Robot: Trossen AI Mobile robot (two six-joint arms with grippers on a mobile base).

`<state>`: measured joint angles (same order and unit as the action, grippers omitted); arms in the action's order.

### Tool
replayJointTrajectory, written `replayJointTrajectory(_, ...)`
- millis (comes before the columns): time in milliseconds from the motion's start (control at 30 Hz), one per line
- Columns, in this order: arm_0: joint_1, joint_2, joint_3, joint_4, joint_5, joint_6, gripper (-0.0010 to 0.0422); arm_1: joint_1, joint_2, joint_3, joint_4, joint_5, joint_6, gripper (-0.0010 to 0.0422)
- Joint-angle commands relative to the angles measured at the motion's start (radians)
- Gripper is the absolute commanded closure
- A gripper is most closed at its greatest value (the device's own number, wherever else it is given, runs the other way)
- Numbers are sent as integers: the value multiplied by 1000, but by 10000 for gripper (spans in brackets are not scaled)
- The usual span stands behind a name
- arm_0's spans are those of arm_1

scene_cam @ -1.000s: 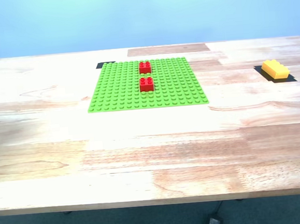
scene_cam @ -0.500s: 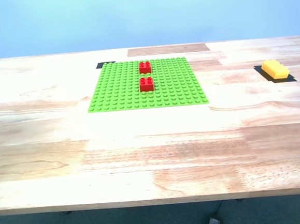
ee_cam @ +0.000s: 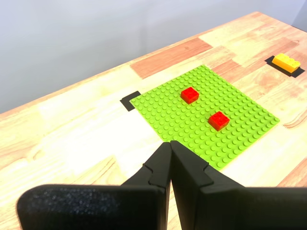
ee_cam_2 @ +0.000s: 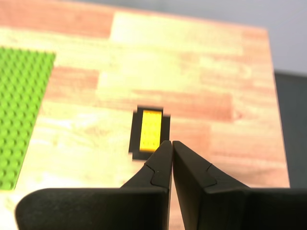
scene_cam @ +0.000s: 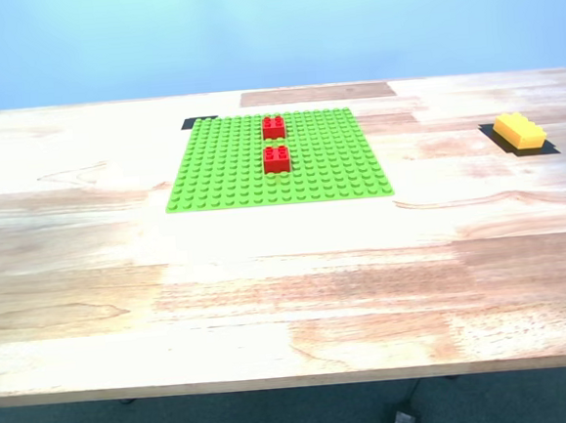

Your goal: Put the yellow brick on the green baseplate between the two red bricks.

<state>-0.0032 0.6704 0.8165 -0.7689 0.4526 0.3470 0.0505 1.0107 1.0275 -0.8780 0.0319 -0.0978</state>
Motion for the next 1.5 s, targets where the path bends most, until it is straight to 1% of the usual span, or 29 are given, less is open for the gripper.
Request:
replayJointTrajectory(33, 0, 1, 0, 0, 0, 1, 412, -6, 85, 55, -53, -32, 0, 379)
replayJointTrajectory(100, 0, 0, 0, -2, -1, 1, 413, -5, 136, 90, -86, -53, -1, 342)
replayJointTrajectory(167, 0, 1, 1, -3, 0, 1, 413, -6, 182, 118, -96, -53, -1, 299)
replayJointTrajectory(367, 0, 0, 0, -2, 0, 1, 413, -6, 295, 132, -95, -67, -29, 147)
replayJointTrajectory(400, 0, 1, 0, -3, 0, 0, 413, -7, 315, 132, -95, -65, -40, 129)
replayJointTrajectory(467, 0, 1, 0, -3, 0, 2, 413, -13, 359, 132, -84, -60, -42, 112)
replayJointTrajectory(700, 0, 1, 0, -2, 0, 1, 412, -13, 505, 131, -21, -64, -45, 126)
replayJointTrajectory(767, 0, 1, 0, -2, 0, 1, 413, -13, 549, 131, -4, -85, -44, 130)
replayJointTrajectory(1067, 0, 1, 0, -2, 0, 1, 413, -28, 698, 131, 37, -87, 5, 132)
replayJointTrajectory(1400, 0, -4, -11, -2, 0, 2, 413, -39, 789, 120, 105, -88, 18, 132)
replayJointTrajectory(1500, 0, -4, -11, -2, 0, 2, 413, -39, 811, 112, 127, -101, 18, 132)
